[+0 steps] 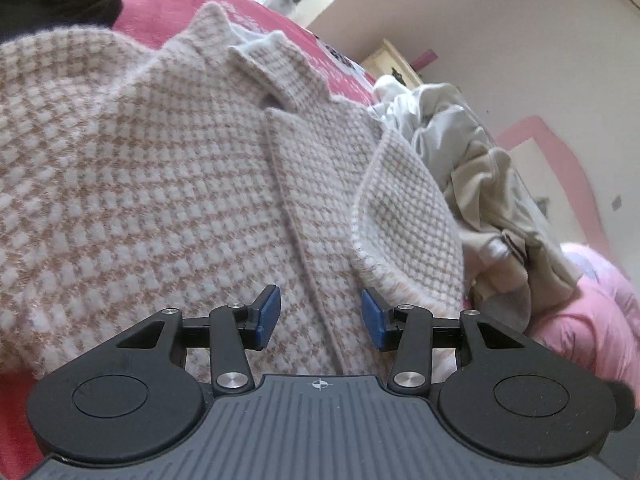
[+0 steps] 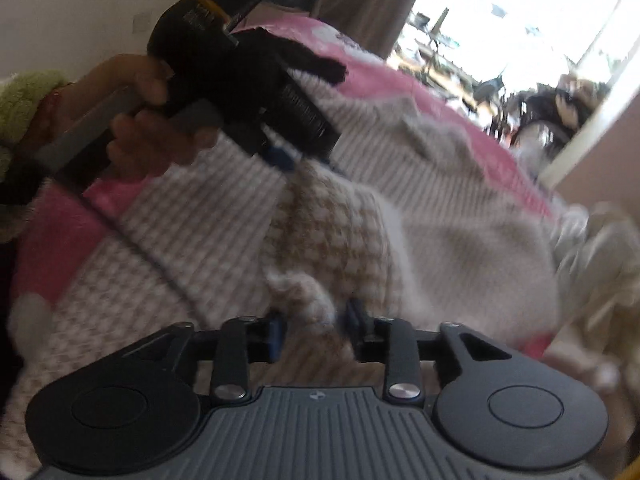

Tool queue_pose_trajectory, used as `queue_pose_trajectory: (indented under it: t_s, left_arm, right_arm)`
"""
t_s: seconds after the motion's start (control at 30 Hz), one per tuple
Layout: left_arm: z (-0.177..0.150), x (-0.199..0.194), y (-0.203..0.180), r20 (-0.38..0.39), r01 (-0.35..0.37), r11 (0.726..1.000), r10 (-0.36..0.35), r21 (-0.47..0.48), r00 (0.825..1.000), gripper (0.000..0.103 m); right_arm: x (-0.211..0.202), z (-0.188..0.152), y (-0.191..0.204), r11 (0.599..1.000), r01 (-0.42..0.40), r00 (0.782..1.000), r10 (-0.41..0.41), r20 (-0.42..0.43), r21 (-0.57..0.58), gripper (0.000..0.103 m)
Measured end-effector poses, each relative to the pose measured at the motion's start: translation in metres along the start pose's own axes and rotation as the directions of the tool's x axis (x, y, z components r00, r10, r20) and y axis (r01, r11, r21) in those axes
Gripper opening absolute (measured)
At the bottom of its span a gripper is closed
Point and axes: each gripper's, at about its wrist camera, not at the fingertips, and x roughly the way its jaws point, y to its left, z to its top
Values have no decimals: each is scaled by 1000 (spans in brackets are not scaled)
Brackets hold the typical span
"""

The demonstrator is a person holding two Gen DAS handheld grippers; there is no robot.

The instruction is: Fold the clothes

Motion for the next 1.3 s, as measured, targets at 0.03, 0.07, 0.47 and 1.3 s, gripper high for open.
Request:
queue_pose_trajectory:
  t_s: [0.03,0.07,0.47,1.3]
  left_arm:
    - [-1,0,-1,-4,1,1000,-1,7,1000,45]
    - [-2,0,-2,-7,3,1000,-2,14,1000,45]
    - [3,-4,3,28,4,1000,-4,-23,1000,45]
    - [-59,1,-48,-197,-106,989,126,107,972,45]
  right_arm:
    - [-3,-4,0,999,-22,1000,22,-7,39,38]
    - [-7,-9,0,996,-43,999,45,-12,83,38]
    - [-95,-74,-29,707,-102,985,-26,170,700,42]
    - [10,-148,-95,-4,-414,903,128,411,910,43]
